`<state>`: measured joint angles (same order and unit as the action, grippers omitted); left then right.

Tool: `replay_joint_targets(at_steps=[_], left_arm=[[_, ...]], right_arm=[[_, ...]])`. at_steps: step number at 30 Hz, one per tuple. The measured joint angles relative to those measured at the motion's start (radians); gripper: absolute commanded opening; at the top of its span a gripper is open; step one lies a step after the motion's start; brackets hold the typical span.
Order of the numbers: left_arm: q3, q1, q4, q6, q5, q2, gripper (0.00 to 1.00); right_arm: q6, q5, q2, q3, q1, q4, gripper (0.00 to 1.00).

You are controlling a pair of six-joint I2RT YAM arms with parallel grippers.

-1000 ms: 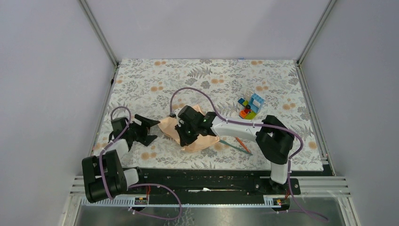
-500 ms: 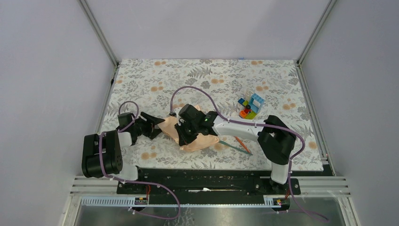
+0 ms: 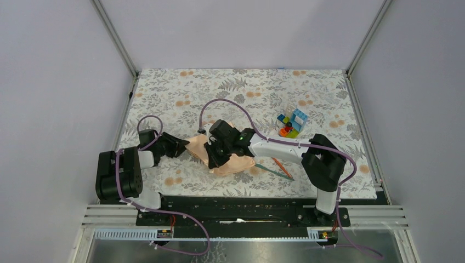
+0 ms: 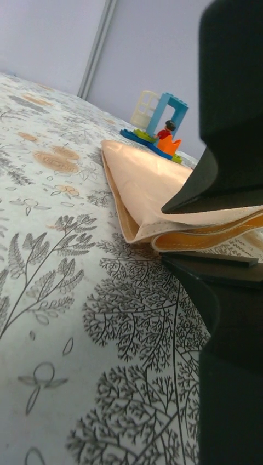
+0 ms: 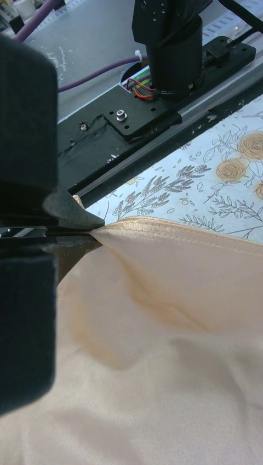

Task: Fold the napkin into a case and place the utensils inside
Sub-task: Pick up the lower triangle-folded napkin from the center of the board.

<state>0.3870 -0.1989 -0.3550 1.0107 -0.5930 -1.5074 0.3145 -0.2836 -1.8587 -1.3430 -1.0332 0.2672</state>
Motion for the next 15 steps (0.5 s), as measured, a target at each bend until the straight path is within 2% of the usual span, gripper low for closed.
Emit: replay_joint_targets(at_steps=[5, 10, 15], left_arm=[[0.025, -0.021, 0.082, -0.040, 0.048, 0.013, 0.22], [0.077, -0.089, 0.265, -0.126, 0.111, 0.136, 0.14], [0.151, -0.154, 0.443, -0.218, 0.154, 0.216, 0.12]], right_arm=[[-0.006, -0.034, 0.000, 0.000, 0.000, -0.012, 0.00], [-0.029, -0.092, -0.020, 0.000, -0.006, -0.082, 0.00], [-0.028, -0.144, -0.085, 0.000, -0.031, -0.188, 0.00]])
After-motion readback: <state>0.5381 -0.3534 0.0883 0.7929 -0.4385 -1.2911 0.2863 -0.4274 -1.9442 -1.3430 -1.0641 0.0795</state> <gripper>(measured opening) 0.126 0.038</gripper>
